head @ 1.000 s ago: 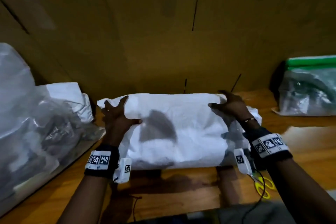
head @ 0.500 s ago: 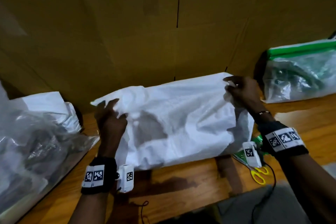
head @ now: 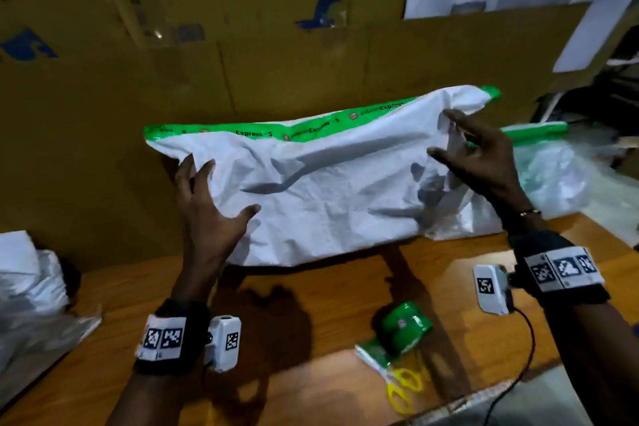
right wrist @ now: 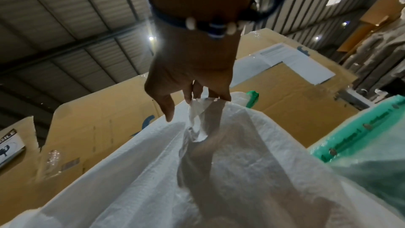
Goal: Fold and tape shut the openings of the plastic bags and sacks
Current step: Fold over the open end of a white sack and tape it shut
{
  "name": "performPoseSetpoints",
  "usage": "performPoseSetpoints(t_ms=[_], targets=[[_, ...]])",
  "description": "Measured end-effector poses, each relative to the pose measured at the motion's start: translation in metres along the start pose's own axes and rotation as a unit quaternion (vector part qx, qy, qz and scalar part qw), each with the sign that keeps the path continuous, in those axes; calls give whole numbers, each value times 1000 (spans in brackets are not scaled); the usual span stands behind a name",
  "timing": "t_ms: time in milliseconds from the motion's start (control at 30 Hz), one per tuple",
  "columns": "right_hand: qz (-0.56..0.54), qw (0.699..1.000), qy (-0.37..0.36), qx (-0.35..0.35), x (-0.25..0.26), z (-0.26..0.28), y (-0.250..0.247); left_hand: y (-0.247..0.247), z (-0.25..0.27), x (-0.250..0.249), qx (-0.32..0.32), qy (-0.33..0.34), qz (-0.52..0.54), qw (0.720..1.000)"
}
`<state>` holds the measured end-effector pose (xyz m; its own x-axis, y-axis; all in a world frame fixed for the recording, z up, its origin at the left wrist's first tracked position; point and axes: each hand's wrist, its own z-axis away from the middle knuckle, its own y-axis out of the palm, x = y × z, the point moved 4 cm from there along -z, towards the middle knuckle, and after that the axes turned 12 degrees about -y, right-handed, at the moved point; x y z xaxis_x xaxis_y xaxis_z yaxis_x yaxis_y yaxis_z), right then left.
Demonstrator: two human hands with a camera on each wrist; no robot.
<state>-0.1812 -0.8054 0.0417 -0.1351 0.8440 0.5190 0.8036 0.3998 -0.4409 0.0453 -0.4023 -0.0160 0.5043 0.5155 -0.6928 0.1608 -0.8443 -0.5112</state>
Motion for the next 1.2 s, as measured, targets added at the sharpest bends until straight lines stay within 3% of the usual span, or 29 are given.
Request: performPoseSetpoints(t_ms=[200, 300, 433, 500, 667, 967, 1200], targets=[[12, 993, -69, 93, -82, 0, -48, 82, 18, -61, -21, -8, -12, 1000], [69, 983, -25, 168, -139, 9, -26, 135, 21, -58, 38, -37, -56, 997], [211, 923, 32, 320, -203, 37, 22, 196, 30, -38, 143, -75, -153, 975], [264, 894, 34, 361, -222, 49, 40, 215, 34, -22, 182, -108, -178, 961], [293, 876, 17, 384, -236, 55, 60, 234, 39, -15, 238, -190, -217, 927], [307, 842, 50, 441, -251, 78, 76, 253, 60, 21, 285, -229, -249, 897], [316, 834, 103, 441, -244, 71, 87, 259, 63, 14, 256, -265, -265, 891]])
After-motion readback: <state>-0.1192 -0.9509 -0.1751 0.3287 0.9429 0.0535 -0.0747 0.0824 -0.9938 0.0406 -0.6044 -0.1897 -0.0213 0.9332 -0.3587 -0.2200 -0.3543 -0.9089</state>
